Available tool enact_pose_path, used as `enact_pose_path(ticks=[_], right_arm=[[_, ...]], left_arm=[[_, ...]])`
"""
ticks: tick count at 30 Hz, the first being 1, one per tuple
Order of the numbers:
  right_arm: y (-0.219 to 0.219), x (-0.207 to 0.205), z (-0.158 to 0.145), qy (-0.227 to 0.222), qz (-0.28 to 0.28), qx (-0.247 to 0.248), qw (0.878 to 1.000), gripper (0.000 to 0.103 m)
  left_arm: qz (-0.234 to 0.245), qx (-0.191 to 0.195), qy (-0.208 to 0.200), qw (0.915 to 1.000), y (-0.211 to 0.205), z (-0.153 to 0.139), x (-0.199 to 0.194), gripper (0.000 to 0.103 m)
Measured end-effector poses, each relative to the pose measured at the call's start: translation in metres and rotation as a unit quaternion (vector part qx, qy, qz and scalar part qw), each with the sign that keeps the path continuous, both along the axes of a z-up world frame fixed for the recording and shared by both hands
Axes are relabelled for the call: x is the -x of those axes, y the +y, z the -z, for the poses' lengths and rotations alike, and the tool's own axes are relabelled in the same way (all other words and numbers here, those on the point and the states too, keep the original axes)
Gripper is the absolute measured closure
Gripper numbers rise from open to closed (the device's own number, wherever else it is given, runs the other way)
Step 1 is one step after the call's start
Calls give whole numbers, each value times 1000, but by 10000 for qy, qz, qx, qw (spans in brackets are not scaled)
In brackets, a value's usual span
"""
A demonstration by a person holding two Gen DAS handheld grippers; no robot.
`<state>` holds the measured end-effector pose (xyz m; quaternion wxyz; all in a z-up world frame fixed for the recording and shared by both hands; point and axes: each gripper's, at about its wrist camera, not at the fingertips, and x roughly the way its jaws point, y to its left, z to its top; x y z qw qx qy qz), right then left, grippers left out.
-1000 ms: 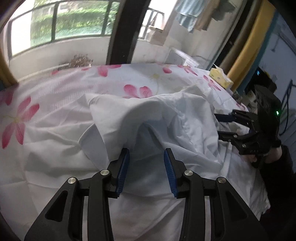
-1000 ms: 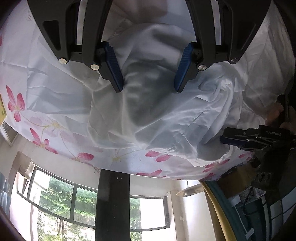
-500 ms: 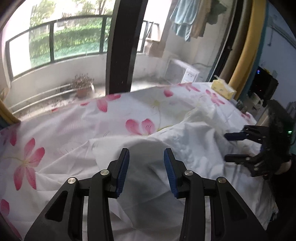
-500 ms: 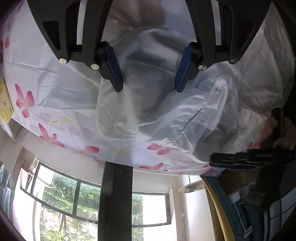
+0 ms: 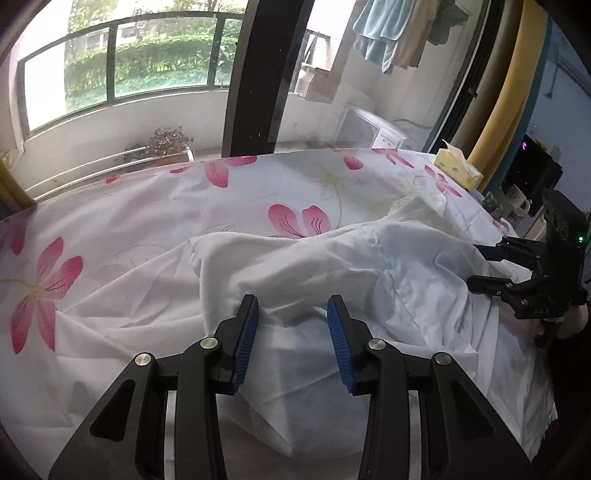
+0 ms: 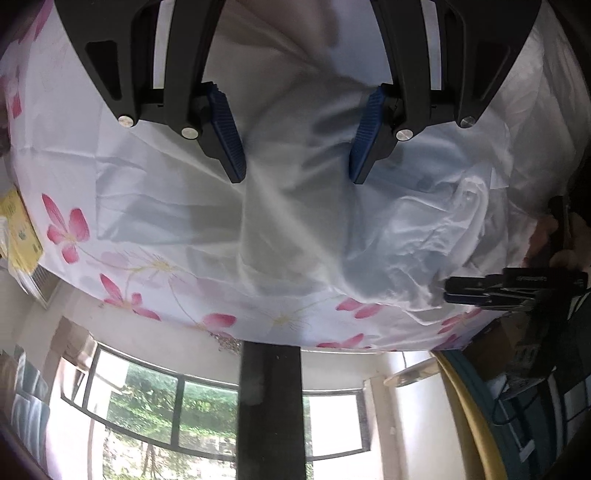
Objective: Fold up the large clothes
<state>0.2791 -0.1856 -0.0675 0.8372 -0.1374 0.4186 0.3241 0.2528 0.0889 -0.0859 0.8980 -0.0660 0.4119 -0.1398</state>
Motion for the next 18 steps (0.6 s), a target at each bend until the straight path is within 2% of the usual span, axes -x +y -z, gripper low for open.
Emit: enact_pose_path(ticks=[12, 18], right_arm=[[-15, 27, -22, -241, 116, 61, 9996, 45], [-22, 48, -35, -387, 138, 33, 9991, 45]], left_arm=[[-158, -62, -379, 9991, 3, -34, 48, 61], [-242, 98, -619, 9977, 3, -50, 83, 60]])
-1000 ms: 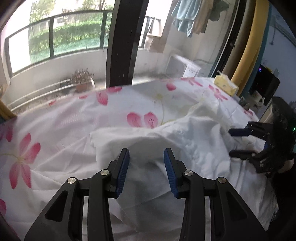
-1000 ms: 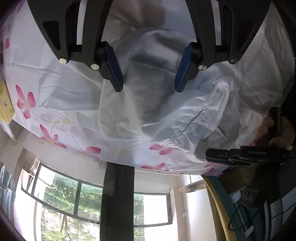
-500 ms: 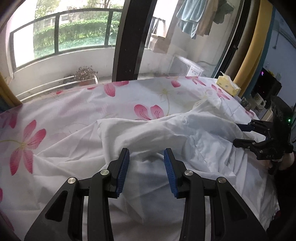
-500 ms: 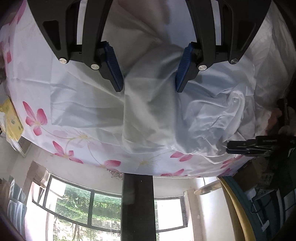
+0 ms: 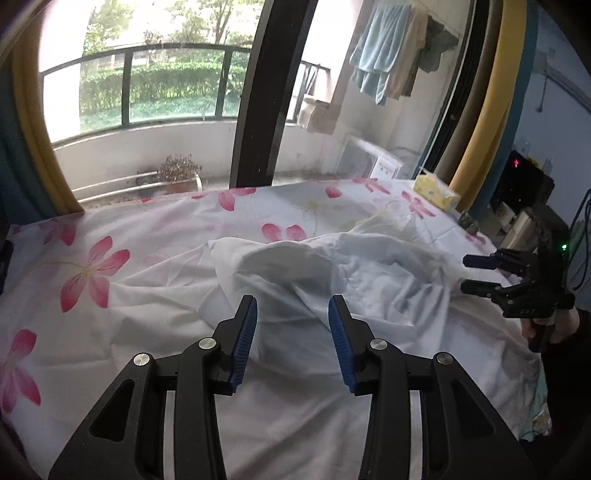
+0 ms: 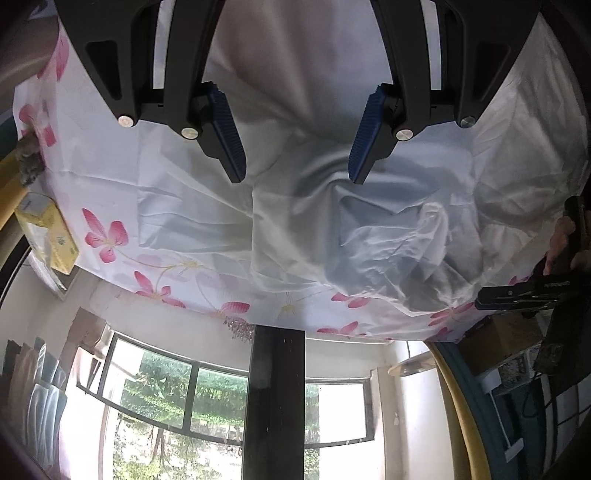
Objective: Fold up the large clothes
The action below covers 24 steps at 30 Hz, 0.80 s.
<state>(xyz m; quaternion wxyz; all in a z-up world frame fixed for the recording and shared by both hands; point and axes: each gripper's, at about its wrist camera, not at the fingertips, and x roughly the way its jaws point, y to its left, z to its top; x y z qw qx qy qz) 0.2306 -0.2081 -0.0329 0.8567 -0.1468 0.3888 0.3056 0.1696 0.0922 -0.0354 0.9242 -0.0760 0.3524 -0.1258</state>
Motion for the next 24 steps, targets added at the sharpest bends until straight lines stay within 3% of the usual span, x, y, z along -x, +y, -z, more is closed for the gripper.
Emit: enact_pose_path(ticks=[9, 14, 18, 24], right_arm=[[-8, 34, -11, -121, 44, 40, 9999, 45], [-15, 55, -20, -345, 175, 25, 9992, 27], [-21, 72, -25, -378, 274, -37, 9989, 26], [-33, 103, -36, -536, 502, -188, 9971, 25]], left_arm=[[-380, 8, -272, 9989, 2, -17, 53, 55], [-628, -182, -381, 9971, 2, -17, 84, 55], [-722, -525, -421, 9951, -8, -16, 109, 55], [-915, -414, -358, 9943, -7, -11, 145, 55]])
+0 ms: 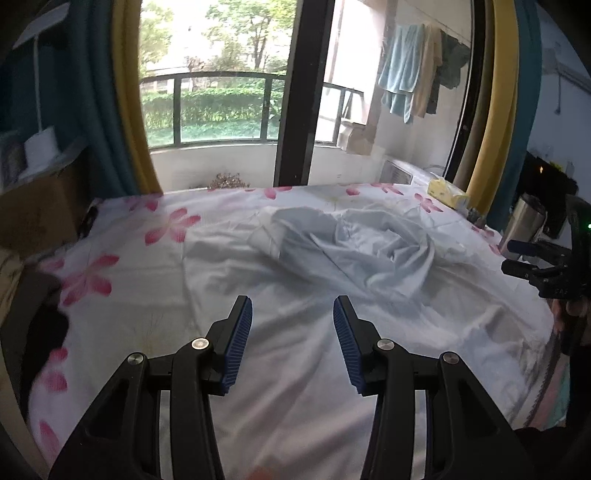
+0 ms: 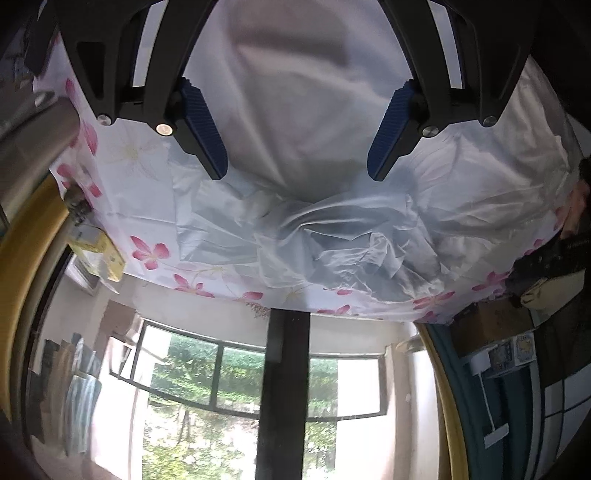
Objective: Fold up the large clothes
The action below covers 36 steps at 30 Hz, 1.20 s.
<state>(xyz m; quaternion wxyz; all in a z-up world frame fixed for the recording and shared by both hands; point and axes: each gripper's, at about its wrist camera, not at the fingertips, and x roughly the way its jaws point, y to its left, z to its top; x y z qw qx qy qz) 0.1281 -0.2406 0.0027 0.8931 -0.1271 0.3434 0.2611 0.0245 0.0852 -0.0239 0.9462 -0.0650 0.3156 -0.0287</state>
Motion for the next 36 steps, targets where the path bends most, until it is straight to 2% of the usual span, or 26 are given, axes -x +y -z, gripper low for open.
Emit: enact_pose_path(ticks=[4, 9, 14, 18, 22, 24, 27, 34, 36], right_arm=[[-12, 14, -2, -107, 224, -177, 9995, 25], [-37, 28, 1, -192, 776, -408, 9960, 25], [-53, 38, 10, -73, 1283, -273, 9913, 25], [-67, 47, 16, 91, 1309, -222, 9911, 25], [-86, 54, 22, 175, 1406, -119, 9898, 25], [-99, 54, 25, 229, 1554, -158, 9875, 25], [-109, 55, 30, 262, 1721, -56, 9847, 25], [-110, 59, 49, 613, 1588, 180, 9852, 25], [-108, 62, 55, 638, 1556, 281, 9854, 25]], left_arm=[[-63, 74, 45, 9999, 1, 5, 18, 55], [43, 133, 102, 9999, -2, 15, 34, 55], [-54, 260, 179, 9995, 5, 27, 52, 55], [-375, 246, 199, 9988, 18, 33, 73, 55], [-954, -148, 59, 9953, 31, 38, 102, 55], [-1229, -280, 111, 9920, 40, 43, 114, 55], [-1472, -288, 193, 9885, 53, 48, 127, 55], [-1363, -122, 484, 9894, 59, 59, 136, 54], [-1339, -119, 640, 9889, 59, 66, 135, 47]])
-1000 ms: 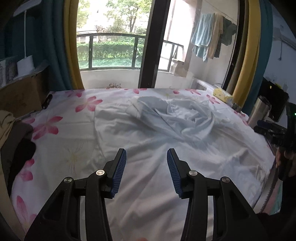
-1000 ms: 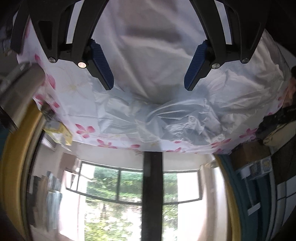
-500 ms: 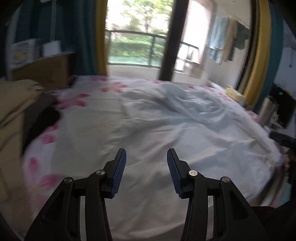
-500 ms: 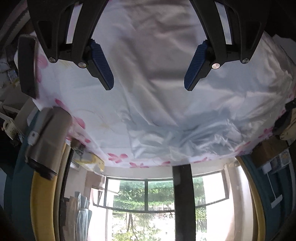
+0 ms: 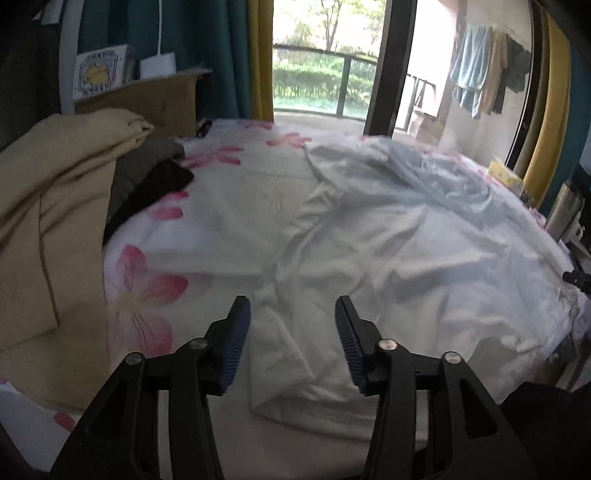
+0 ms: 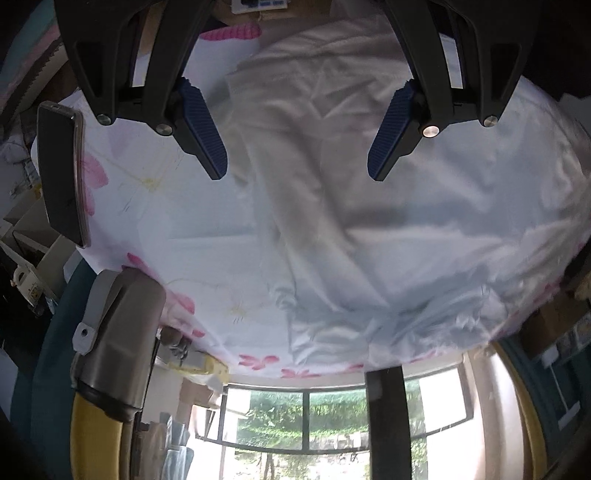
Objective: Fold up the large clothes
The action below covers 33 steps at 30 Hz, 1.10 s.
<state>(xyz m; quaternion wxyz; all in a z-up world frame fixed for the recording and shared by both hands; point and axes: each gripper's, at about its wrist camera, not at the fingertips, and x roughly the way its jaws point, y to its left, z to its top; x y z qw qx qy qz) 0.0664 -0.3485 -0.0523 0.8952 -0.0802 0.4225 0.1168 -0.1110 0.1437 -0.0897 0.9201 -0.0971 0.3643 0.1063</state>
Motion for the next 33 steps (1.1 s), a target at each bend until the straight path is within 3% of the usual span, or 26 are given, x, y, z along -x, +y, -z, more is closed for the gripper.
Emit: enact_pose_path(ticks=[4, 12, 18, 21, 24, 26, 30, 32, 33], right_arm=[[-7, 4, 3, 29, 86, -17, 10000, 25], [-26, 10, 13, 218, 215, -167, 9994, 25], [-29, 19, 15, 212, 231, -132, 9994, 25], [-24, 23, 15, 209, 82, 25, 9997, 34], [-26, 23, 13, 213, 66, 23, 9997, 38], [-37, 20, 8, 63, 274, -80, 9996, 38], [-57, 13, -3, -165, 605, -201, 9978, 37], [-60, 7, -1, -139, 638, -156, 9977, 37], [-60, 4, 2, -92, 630, -138, 9979, 37]], left_arm=[[17, 171, 201, 9996, -2, 12, 5, 43], [-17, -385, 264, 9989, -16, 16, 11, 42], [-72, -437, 268, 9987, -16, 16, 14, 42], [-82, -438, 286, 9986, -17, 16, 14, 43], [-48, -467, 296, 9985, -16, 15, 15, 56], [-19, -457, 279, 9986, -14, 14, 16, 69], [63, -467, 267, 9985, -16, 15, 16, 83], [107, -472, 276, 9984, -16, 14, 15, 93], [137, -448, 284, 9985, -14, 14, 14, 94]])
